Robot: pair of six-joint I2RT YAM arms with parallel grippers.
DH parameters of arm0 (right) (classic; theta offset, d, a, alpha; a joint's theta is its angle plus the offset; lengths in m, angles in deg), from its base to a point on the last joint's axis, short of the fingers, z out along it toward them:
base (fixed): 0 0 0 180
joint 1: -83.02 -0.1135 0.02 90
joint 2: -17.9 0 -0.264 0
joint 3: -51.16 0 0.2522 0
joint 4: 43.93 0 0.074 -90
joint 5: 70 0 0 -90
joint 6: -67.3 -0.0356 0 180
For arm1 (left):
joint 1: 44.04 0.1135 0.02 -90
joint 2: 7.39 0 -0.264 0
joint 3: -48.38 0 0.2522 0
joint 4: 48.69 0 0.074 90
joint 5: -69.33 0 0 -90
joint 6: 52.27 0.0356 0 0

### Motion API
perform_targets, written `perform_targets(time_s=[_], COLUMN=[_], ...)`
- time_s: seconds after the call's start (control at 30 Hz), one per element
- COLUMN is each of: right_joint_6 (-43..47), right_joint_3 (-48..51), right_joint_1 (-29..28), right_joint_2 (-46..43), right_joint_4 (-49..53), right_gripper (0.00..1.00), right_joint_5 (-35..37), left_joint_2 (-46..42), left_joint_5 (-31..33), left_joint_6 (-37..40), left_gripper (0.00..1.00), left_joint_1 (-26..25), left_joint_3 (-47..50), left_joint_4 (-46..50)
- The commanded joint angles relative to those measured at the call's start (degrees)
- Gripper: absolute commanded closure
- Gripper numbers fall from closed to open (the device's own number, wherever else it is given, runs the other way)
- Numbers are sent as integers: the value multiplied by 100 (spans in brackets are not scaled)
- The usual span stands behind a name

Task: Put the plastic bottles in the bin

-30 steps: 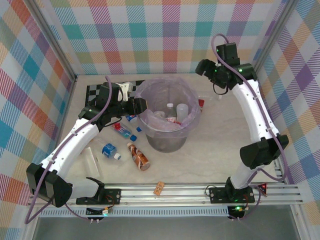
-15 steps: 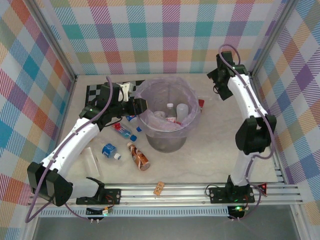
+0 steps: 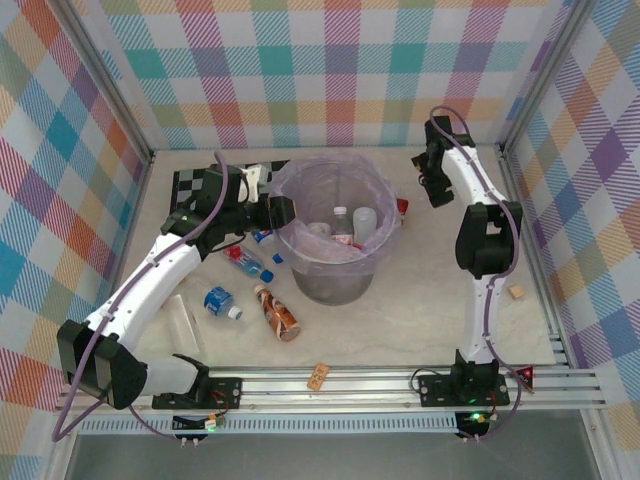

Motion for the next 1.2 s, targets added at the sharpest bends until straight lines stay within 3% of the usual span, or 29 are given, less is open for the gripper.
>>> perform_targets(time_s=[0.0, 0.4, 0.6, 0.83, 1.17], right_joint_6=[-296, -488, -668, -801, -91], right_joint_3=[-164, -553, -301, -132, -180], right_joint_1=[90, 162, 198, 243, 435], right_joint_2=[306, 1027, 1030, 849, -146], right_joint_4=[-301, -608, -776, -730, -467], right_gripper=[2, 4, 19, 48, 51], right_joint_5=[-359, -726, -922, -955, -730], left_joint_2=[10, -56, -154, -149, -115], left_joint_5=[-24, 1, 57, 55, 38], left_joint_6=[93, 106, 120, 150, 147], left_gripper=[39, 39, 38, 38, 38], left_joint_1=[59, 68, 68, 73, 74], left_joint_3=[-184, -203, -182, -214, -251], left_joint_4=[-11, 51, 120, 157, 198])
